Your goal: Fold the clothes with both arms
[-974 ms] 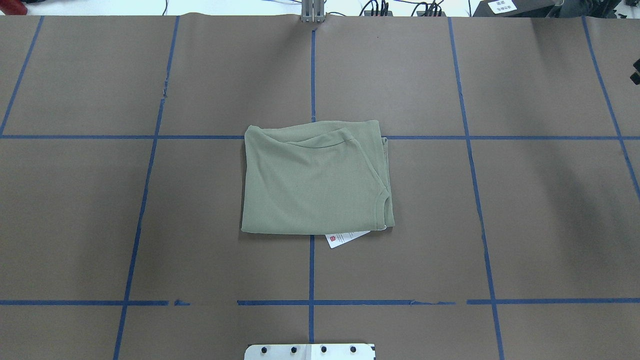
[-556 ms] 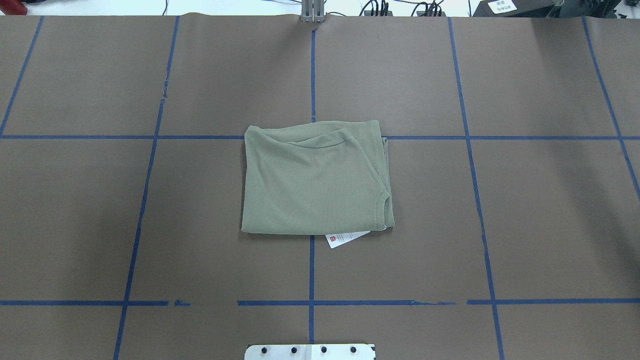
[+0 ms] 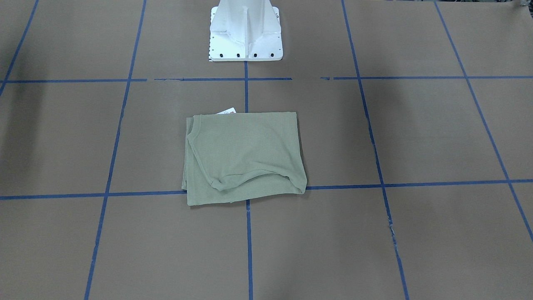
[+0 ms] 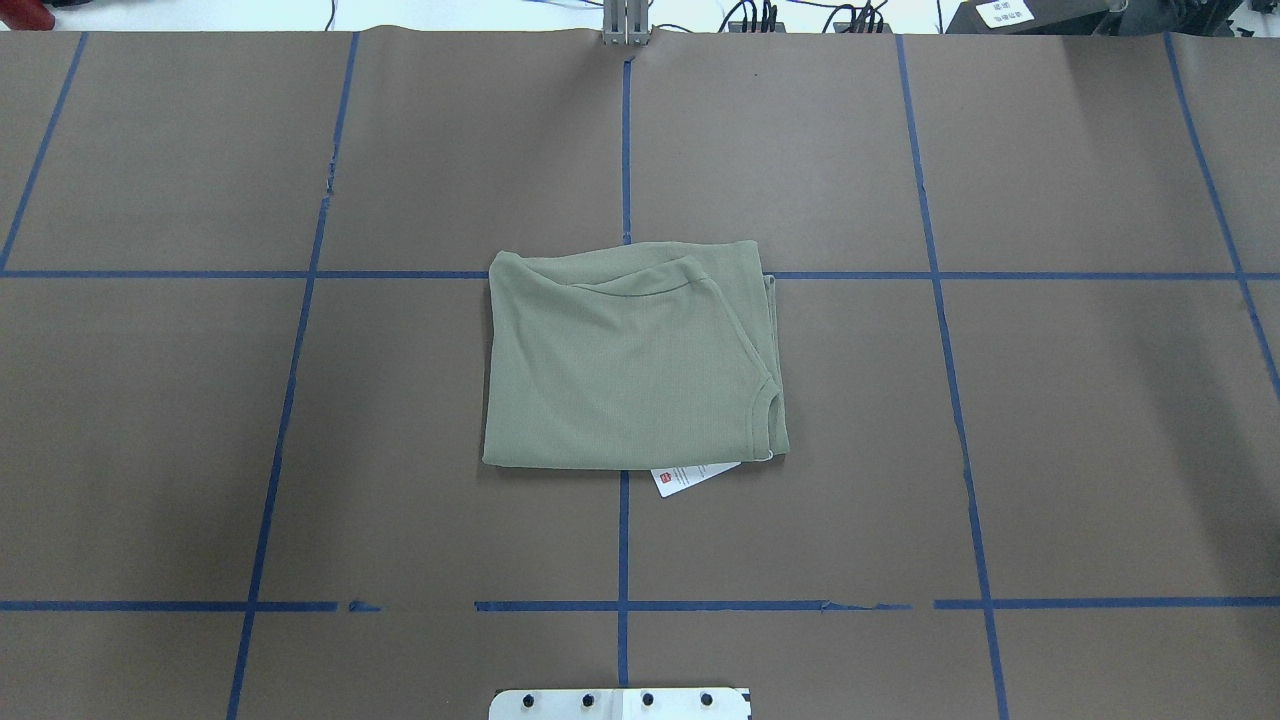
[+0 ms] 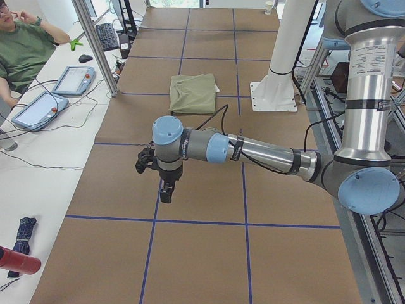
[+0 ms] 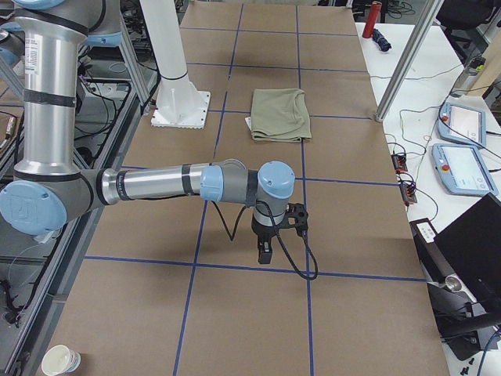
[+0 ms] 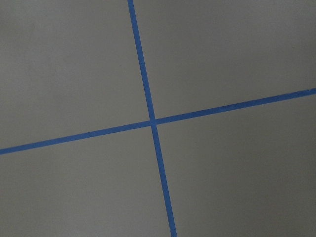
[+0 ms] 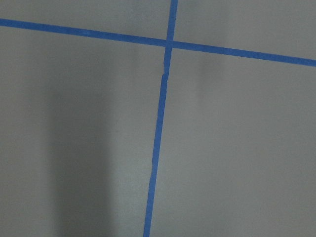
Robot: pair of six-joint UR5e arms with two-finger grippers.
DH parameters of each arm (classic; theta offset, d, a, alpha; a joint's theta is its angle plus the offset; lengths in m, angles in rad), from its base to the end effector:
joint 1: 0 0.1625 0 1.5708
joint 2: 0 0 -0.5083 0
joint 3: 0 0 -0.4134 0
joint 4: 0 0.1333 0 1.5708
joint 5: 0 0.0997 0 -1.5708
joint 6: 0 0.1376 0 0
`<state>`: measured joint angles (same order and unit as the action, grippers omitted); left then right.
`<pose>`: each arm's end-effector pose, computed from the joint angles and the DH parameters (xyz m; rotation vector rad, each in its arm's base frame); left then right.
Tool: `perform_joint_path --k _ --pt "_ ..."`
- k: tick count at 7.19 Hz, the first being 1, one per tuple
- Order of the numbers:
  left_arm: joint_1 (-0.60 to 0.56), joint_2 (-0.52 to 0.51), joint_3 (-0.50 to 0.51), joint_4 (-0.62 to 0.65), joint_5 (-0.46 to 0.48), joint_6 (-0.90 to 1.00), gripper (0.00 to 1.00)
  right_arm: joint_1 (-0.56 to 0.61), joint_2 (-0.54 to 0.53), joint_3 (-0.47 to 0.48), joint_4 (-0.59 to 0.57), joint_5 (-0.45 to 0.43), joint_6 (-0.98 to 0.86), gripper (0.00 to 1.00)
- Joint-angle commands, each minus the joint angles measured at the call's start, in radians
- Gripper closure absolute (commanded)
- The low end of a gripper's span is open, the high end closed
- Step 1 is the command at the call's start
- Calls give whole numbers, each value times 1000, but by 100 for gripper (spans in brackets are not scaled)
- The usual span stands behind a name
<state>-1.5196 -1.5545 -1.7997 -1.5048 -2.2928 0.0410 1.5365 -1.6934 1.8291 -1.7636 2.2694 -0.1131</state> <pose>-0.0162 -0.5110 0.6711 0.1366 0.7219 0.1409 0.0297 -0.4422 0.7219 -0.0272 -0.7005 -0.1214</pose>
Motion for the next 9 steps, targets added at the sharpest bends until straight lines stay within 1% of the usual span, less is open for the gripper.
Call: perform_joint_path --k 1,2,3,4,5,6,7,9 --pt "-1 -10 -4 32 6 -4 0 1 -3 5 4 4 3 0" --pt "1 -13 9 31 1 -3 0 1 -6 12 7 2 -5 0" --pt "1 -10 -4 29 -2 0 0 1 -26 19 42 2 -2 0" --pt "-4 7 -18 23 -2 6 0 1 -44 19 102 7 1 0" --pt "-5 20 -33 18 -2 5 0 2 -57 21 113 45 3 0" --pt "-5 21 -33 -1 -4 0 0 19 -58 25 116 47 -6 0" --pt "-5 21 -30 -2 -4 -1 0 42 -86 36 124 45 -11 0" --pt "-1 1 -38 -2 -37 -43 0 45 -92 39 124 42 1 0"
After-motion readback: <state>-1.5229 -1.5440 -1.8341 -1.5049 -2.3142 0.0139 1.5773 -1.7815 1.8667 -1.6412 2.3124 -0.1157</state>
